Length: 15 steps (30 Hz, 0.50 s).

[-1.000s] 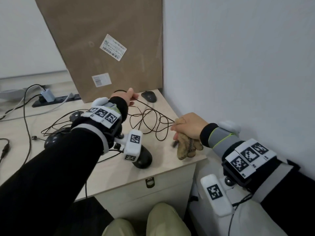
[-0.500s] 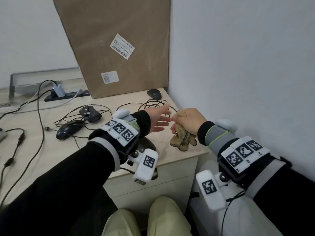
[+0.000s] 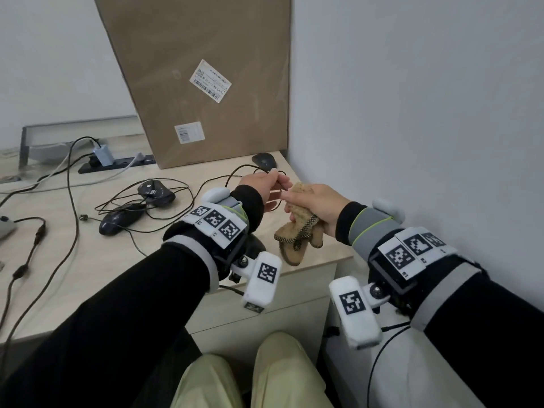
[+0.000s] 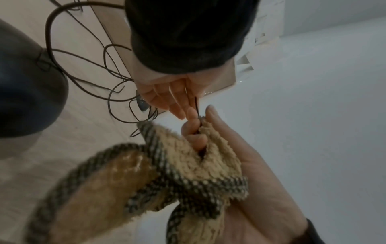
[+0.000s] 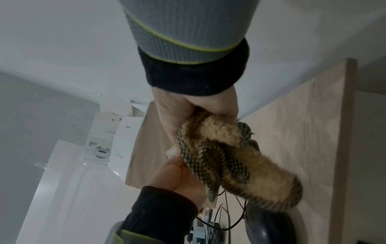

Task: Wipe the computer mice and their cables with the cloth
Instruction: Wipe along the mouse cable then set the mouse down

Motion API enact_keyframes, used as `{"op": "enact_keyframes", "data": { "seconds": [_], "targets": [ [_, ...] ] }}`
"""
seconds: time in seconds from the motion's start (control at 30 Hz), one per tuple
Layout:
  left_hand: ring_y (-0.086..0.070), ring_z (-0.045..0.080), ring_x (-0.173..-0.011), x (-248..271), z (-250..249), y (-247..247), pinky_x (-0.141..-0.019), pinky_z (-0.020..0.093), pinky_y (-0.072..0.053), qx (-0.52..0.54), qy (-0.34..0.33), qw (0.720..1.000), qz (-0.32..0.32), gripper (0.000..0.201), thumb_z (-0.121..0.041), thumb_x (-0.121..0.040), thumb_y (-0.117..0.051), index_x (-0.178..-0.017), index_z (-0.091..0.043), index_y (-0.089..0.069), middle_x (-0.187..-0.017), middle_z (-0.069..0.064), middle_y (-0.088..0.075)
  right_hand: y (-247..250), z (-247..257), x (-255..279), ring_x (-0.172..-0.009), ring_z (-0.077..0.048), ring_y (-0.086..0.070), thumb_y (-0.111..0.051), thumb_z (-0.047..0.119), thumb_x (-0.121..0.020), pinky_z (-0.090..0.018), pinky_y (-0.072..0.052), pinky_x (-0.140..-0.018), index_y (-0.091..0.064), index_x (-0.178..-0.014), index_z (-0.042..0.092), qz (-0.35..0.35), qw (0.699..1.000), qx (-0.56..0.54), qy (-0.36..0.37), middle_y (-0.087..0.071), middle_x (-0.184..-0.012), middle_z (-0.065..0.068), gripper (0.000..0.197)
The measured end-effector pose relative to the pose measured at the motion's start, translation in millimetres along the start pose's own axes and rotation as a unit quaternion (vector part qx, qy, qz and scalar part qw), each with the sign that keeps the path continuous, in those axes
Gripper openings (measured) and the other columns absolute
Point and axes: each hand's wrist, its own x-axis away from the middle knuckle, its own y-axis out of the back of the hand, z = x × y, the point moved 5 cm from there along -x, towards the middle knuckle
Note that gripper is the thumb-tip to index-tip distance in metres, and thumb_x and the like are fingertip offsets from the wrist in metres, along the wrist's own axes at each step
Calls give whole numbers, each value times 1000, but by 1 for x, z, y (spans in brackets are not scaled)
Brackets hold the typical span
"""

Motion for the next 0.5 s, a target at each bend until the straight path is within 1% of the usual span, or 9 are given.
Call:
{"op": "enact_keyframes", "data": {
  "seconds": [0.03, 0.1, 0.13, 0.2, 0.3, 0.33, 0.37, 0.43, 0.5],
  "targets": [
    [-56, 5, -61, 0, 1, 2, -60, 21, -39, 20, 1, 1000, -3, 34, -28, -100, -37, -75, -20, -59, -76, -8, -64, -2, -1, 0, -46, -8, -55, -58, 5, -90, -20, -50, -50, -58, -83, 9, 13, 1000, -12, 7, -59, -66, -5, 8],
    [-57, 5, -58, 0, 2, 6, -60, 22, -39, 64, 4, 998, -9, 35, -29, -101, -34, -77, -19, -58, -77, -5, -65, -4, 1, 2, -46, -4, -55, -57, -4, -88, -18, -50, -50, -59, -88, 9, 33, 998, -38, 22, -62, -63, 0, 14],
    [-57, 6, -59, 1, 2, 9, -60, 22, -40, 83, 3, 996, -12, 36, -30, -102, -33, -79, -19, -59, -79, -4, -65, -5, 2, 2, -46, -4, -55, -57, -7, -86, -17, -50, -50, -59, -90, 9, 36, 998, -45, 29, -63, -63, -1, 17],
    [-57, 8, -63, 3, 3, 13, -59, 21, -43, 111, 4, 994, -7, 35, -32, -102, -34, -83, -17, -59, -80, -2, -66, -6, 4, 2, -46, -5, -56, -57, -7, -86, -17, -50, -51, -59, -90, 9, 30, 998, -40, 43, -63, -70, -7, 17],
    [-55, 12, -62, 10, 5, 9, -53, 22, -47, 113, 25, 993, 32, 26, -32, -99, -43, -89, -14, -60, -76, 1, -63, -7, 4, 0, -46, -7, -59, -56, -5, -88, -18, -51, -49, -60, -99, 1, -5, 998, -21, 53, -60, -70, -11, 13],
    [-53, 12, -58, 13, 7, 5, -52, 21, -47, 94, 35, 994, 48, 21, -28, -98, -47, -92, -13, -60, -73, 1, -61, -8, 3, -1, -47, -10, -59, -58, -3, -88, -20, -52, -49, -61, -97, -1, -23, 998, 1, 57, -59, -70, -11, 10],
    [-52, 12, -52, 15, 8, 3, -50, 20, -48, 81, 41, 994, 60, 17, -24, -97, -50, -92, -12, -61, -72, 2, -59, -8, 2, -2, -51, -14, -59, -59, 0, -88, -23, -51, -51, -62, -90, 1, -39, 997, 32, 60, -59, -69, -11, 4],
    [-56, 9, -43, 17, 10, 3, -47, 17, -50, 88, 37, 993, 63, 16, -15, -96, -51, -88, -9, -62, -74, 5, -59, -7, -1, -8, -57, -20, -58, -59, 7, -90, -29, -52, -56, -63, -81, 6, -69, 993, 80, 62, -61, -69, -11, 10],
    [-61, 6, -42, 16, 12, 7, -46, 16, -52, 101, 27, 993, 55, 18, -10, -97, -49, -83, -6, -61, -75, 7, -61, -7, -3, -14, -62, -26, -60, -58, 13, -91, -41, -56, -69, -64, -83, 1, -101, 986, 113, 67, -65, -74, -18, 16]
  ]
}}
